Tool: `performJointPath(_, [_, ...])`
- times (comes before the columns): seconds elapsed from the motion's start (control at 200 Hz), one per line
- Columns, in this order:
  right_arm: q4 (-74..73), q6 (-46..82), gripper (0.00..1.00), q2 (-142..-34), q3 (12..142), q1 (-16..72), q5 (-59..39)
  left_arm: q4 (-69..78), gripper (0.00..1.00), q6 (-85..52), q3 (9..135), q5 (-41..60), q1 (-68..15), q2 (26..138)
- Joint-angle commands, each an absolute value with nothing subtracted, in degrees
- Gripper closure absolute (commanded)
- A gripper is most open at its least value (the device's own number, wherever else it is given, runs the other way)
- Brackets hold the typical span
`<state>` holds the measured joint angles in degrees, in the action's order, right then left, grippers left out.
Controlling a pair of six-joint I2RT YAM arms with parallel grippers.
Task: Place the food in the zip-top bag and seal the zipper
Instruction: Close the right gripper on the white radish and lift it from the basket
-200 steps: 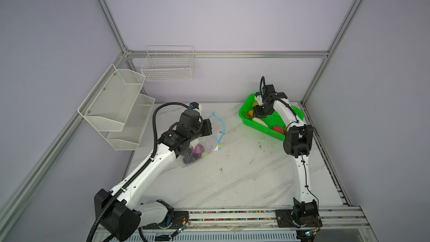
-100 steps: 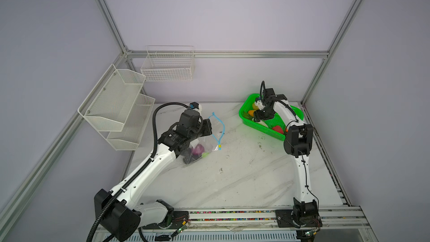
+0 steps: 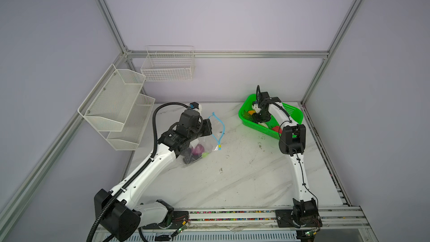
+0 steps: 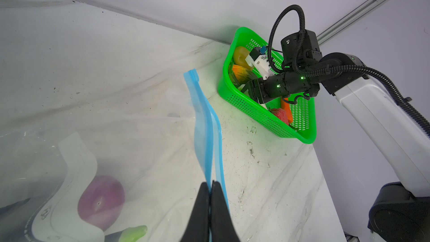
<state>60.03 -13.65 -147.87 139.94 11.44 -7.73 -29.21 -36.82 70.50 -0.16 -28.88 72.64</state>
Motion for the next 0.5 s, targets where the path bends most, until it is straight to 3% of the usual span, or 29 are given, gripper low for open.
performJointPath(0.0, [61.8, -13.63, 0.46, -148.42, 141.75, 11.95, -7.4, -27.91, 1.0, -36.22, 70.49, 0.44, -28.74, 71.55])
performJointPath(0.495, [56.07, -9.41, 0.6, -140.99, 142.49, 11.87, -6.7, -27.88, 1.0, -36.56, 70.65, 0.7, -28.82, 72.02])
